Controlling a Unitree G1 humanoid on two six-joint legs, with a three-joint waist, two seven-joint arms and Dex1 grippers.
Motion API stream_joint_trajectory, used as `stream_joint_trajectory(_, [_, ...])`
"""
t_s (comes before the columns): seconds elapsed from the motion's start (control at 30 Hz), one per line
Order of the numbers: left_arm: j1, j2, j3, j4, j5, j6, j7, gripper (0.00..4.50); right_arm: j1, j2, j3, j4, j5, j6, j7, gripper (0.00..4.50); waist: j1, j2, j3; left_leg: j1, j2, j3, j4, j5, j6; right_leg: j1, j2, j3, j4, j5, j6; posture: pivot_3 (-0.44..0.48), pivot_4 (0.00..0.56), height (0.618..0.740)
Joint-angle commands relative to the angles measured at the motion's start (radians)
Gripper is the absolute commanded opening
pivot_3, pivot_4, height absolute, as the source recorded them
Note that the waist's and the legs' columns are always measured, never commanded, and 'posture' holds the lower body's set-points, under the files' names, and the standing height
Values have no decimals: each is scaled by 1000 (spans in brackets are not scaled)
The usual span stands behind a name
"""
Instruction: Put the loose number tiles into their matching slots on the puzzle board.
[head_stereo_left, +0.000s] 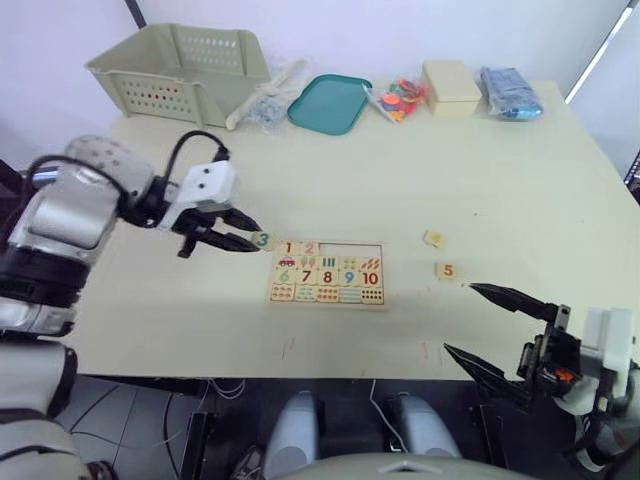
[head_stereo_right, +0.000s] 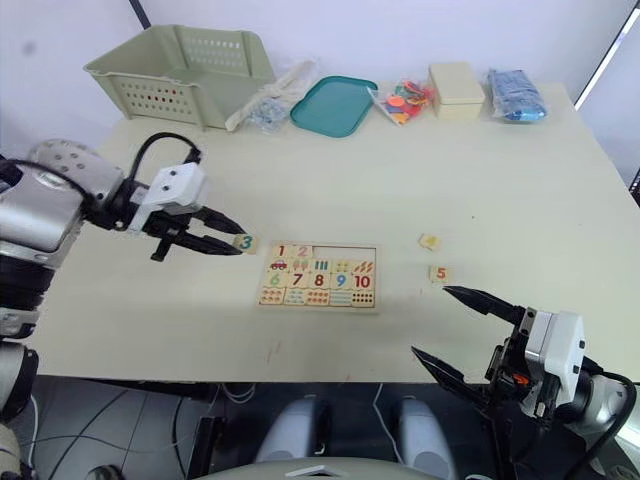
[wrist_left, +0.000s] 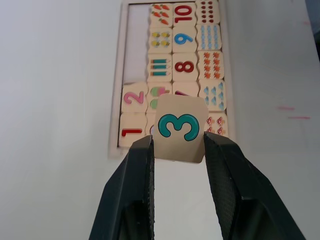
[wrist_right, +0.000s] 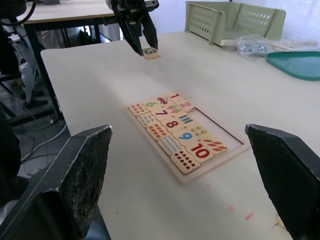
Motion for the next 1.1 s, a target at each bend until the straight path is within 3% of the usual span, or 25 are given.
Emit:
stream_joint_trajectory(0.03, [-99, -44, -76, -81, 101, 164, 5, 976, 2, 5, -3, -65, 0, -18, -30, 4500, 1, 0, 0, 0, 0, 0, 0, 0, 0, 0, 0, 0, 0, 0, 0, 0, 150, 740])
stream_joint_trajectory(0.33, [-245, -201, -214, -64, 242, 339, 17, 976, 40, 18, -22, -138, 5, -19, -92, 4500, -2, 0, 0, 0, 0, -1, 0, 0, 0, 0, 1, 1, 0, 0, 0, 0, 150, 740])
stream_joint_trajectory(0.7, [-299, -399, -309, 157, 413, 253, 115, 976, 112, 52, 6, -202, -45, -36, -142, 4500, -4, 0, 0, -1, -1, -1, 0, 0, 0, 0, 1, 1, 0, 0, 0, 0, 150, 740])
stream_joint_trajectory(1.1, [-245, -457, -309, 201, 479, 261, 147, 976, 145, 51, 59, -203, -92, -82, -176, 4500, -2, 0, 0, -1, -1, -1, 1, 0, 0, 0, 1, 2, 0, 0, 0, 0, 150, 740])
